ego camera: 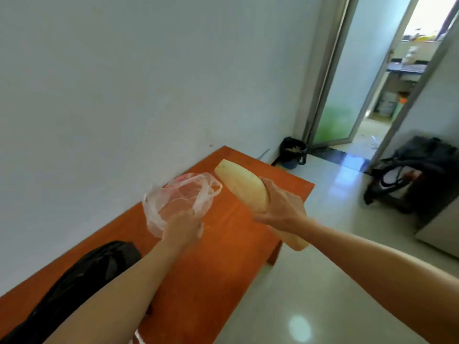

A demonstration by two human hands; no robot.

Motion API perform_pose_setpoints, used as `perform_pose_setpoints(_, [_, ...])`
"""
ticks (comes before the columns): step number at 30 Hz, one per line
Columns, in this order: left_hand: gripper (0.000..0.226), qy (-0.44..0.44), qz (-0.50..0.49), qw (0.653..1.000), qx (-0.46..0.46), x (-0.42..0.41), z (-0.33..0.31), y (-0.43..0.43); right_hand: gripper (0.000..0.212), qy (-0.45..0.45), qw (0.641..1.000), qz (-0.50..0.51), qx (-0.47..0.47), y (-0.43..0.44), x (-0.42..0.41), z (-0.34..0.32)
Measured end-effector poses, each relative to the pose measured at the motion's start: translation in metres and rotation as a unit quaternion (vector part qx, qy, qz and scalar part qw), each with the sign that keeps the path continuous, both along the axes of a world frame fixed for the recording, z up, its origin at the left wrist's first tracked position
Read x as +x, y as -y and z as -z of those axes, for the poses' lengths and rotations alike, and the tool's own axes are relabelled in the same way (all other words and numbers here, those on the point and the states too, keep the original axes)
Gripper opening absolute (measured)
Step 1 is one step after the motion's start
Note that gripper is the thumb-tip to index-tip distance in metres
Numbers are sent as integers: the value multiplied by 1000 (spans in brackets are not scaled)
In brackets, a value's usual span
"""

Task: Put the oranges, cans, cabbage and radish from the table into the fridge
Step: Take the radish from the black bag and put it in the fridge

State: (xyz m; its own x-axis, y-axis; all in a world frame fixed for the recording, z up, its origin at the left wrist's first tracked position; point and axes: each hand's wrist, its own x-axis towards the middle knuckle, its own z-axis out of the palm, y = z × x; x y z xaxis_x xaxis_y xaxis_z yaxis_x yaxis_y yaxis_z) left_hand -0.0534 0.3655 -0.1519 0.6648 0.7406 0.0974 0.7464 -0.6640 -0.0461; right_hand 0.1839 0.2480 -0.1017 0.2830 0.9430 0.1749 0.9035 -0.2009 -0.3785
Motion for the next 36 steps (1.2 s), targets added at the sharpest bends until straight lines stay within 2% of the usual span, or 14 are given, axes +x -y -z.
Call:
perform_pose_setpoints(7, [20,5,178,984,23,201,-18,73,92,27,983,179,-17,134,152,-4])
perform_pose_setpoints(14, [23,13,326,945,19,403,-14,103,97,49,944,322,-45,209,297,9])
perform_pose_setpoints(23, [28,33,460,887,22,663,-46,148,102,86,884,457,-51,295,472,-13])
perform_pose_setpoints(30, [23,57,572,818,33,826,-50,239,105,66,833,548,-44,389,584,-13])
perform_pose_setpoints(36, [24,80,600,795,39,976,-57,325,103,71,810,580,-53,473,714,-16])
